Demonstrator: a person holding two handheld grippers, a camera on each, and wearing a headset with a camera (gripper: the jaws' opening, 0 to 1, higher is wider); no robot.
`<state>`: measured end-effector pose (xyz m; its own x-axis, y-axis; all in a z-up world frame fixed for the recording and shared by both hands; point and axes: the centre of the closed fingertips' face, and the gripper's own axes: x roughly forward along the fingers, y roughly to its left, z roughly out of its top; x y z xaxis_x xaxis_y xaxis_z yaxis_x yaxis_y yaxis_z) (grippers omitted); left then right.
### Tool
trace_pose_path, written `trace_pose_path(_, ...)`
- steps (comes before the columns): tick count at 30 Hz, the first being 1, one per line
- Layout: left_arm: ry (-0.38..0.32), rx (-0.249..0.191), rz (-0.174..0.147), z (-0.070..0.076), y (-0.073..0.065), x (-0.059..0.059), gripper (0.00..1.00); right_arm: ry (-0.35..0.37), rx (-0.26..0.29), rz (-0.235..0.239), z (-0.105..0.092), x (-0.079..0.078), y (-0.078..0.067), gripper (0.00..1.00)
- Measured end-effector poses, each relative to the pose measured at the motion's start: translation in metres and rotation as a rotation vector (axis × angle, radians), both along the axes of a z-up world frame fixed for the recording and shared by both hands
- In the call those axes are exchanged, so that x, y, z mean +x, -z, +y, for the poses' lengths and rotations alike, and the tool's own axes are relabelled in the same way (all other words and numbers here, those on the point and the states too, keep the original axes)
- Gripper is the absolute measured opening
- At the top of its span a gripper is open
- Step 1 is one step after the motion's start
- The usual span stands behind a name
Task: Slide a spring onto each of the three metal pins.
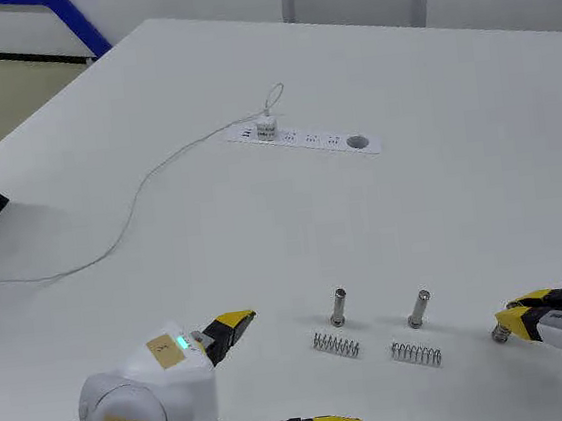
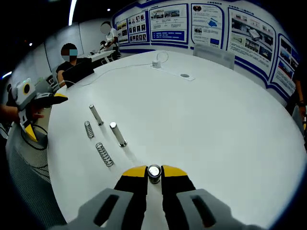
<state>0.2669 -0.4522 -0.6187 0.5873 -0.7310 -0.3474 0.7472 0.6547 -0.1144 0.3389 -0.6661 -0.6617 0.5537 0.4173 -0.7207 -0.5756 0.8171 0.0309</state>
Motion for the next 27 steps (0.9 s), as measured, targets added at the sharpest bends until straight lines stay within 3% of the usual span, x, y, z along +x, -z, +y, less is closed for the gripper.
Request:
trace_pose_path(16, 0.014, 0.01, 0.002, -0.002, 0.002, -0.003, 0.93, -0.005, -0.014, 0.009, 0.0, -0.001, 0.005, 0.12)
trace_pose_path(27, 0.022, 0.023, 0.002, -0.003, 0.004, -0.004, 0.93, 0.021, 0.017, -0.011, -0.003, -0.002, -0.007, 0.2)
